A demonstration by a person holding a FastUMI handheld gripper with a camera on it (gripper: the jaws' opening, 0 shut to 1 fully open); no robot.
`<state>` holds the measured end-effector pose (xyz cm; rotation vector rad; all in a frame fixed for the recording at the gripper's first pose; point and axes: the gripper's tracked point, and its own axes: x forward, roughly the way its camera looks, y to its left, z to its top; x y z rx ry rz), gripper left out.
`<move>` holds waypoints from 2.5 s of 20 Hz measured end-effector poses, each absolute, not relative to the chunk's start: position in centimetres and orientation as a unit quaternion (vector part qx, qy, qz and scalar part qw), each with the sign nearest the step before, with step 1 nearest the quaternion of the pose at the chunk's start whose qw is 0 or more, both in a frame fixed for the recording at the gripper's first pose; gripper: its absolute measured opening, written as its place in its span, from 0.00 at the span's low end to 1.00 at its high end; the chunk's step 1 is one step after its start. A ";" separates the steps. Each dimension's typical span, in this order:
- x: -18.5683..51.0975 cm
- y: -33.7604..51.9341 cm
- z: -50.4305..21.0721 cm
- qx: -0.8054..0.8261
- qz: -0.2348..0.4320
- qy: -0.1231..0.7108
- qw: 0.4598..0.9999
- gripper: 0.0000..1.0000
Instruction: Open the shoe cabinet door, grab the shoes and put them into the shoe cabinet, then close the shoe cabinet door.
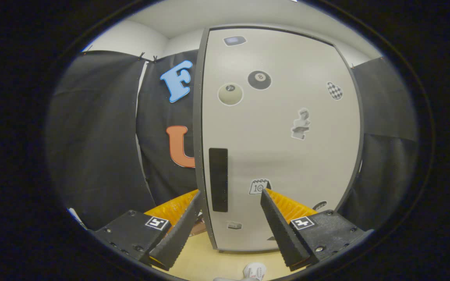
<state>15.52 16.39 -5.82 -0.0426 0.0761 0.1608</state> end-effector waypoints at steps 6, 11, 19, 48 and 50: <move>20.1 18.5 -7.1 -0.014 0.077 0.058 0.995 0.92; 21.6 19.5 -7.7 -0.008 0.071 0.070 0.995 0.71; 22.0 18.4 -7.7 0.005 0.029 0.068 0.997 0.39; 12.0 14.4 -8.0 -0.001 0.135 0.075 0.988 0.23; 11.8 13.8 -7.9 0.003 0.144 0.076 0.987 0.23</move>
